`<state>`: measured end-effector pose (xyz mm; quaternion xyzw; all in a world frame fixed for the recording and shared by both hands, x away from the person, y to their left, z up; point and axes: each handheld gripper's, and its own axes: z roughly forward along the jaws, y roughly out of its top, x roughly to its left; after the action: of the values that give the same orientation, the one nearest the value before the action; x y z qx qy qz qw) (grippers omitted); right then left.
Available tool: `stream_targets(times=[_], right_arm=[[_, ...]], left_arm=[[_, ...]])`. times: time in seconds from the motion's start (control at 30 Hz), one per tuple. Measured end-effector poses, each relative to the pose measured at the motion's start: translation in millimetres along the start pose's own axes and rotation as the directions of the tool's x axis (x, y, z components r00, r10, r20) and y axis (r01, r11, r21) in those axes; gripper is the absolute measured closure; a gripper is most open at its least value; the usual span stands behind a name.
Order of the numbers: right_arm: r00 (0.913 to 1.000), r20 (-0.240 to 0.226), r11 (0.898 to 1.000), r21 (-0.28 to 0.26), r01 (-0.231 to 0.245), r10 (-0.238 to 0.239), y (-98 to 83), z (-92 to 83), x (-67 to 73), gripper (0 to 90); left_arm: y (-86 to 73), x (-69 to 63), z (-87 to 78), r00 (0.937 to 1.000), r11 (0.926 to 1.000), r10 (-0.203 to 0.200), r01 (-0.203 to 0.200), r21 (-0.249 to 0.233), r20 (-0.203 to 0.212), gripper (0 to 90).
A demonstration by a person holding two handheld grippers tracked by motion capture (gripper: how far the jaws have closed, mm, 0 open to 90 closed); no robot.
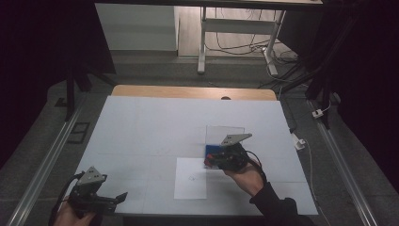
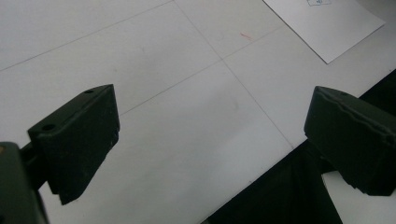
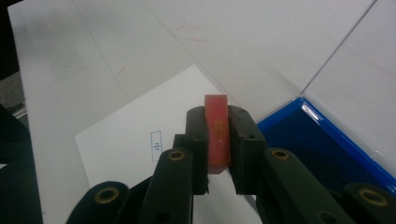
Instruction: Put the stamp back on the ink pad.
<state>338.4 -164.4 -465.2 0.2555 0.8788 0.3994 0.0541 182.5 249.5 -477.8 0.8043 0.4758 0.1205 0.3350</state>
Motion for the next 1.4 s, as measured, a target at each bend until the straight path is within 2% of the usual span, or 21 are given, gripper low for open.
stream_targets(times=[0.87,1.2,1.4], right_arm=[[0.9971,0.068,0.999,-0.002,-0.035,0.035,-0.7,-5.8,-24.8,79.3],[0.9921,0.119,0.999,0.002,-0.041,0.04,-2.5,-8.0,-35.8,79.4],[0.9862,0.159,0.999,0.015,-0.048,0.045,-4.9,-8.9,-42.6,79.3]], left_arm=[[-0.2,-0.7,-0.4,1.0,1.0,0.007,-0.007,0.0,-0.001,4.1],[-0.2,-0.8,-0.3,1.0,1.0,0.009,-0.009,0.001,-0.001,4.1],[-0.2,-0.9,-0.3,0.9999,0.9999,0.01,-0.01,0.0,-0.002,4.1]])
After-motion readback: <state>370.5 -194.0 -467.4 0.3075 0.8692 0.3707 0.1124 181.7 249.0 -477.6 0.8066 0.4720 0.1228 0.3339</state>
